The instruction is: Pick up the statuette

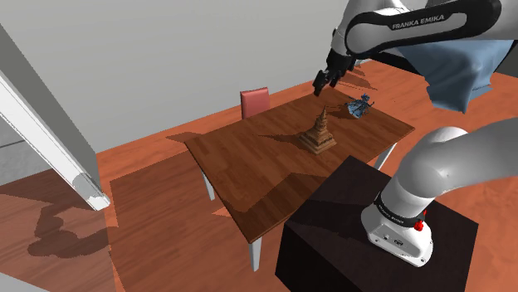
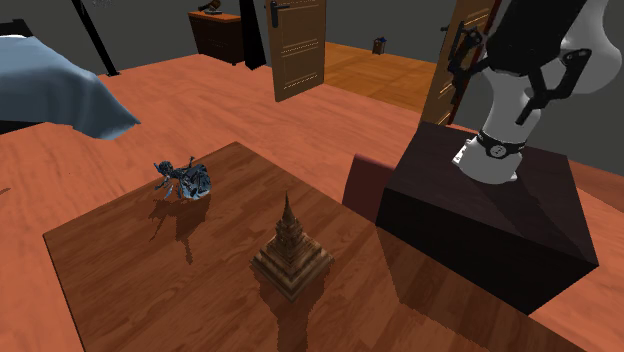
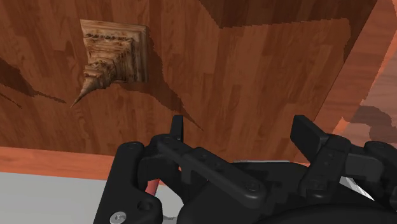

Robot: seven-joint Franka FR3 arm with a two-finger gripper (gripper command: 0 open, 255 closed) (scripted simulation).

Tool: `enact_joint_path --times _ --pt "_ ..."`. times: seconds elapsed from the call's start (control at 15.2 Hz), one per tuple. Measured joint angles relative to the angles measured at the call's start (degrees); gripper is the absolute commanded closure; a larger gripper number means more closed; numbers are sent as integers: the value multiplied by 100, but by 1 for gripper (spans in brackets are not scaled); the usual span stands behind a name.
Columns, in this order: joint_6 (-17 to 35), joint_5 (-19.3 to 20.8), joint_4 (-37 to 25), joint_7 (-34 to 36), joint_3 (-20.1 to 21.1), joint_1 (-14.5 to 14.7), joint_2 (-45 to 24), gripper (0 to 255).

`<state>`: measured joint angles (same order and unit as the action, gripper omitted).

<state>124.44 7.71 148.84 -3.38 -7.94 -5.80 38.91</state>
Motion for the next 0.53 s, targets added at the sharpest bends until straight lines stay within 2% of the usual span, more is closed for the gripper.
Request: enact_joint_path --times 0.53 --pt "1737 323 162 -306 -582 -327 -1358 0"
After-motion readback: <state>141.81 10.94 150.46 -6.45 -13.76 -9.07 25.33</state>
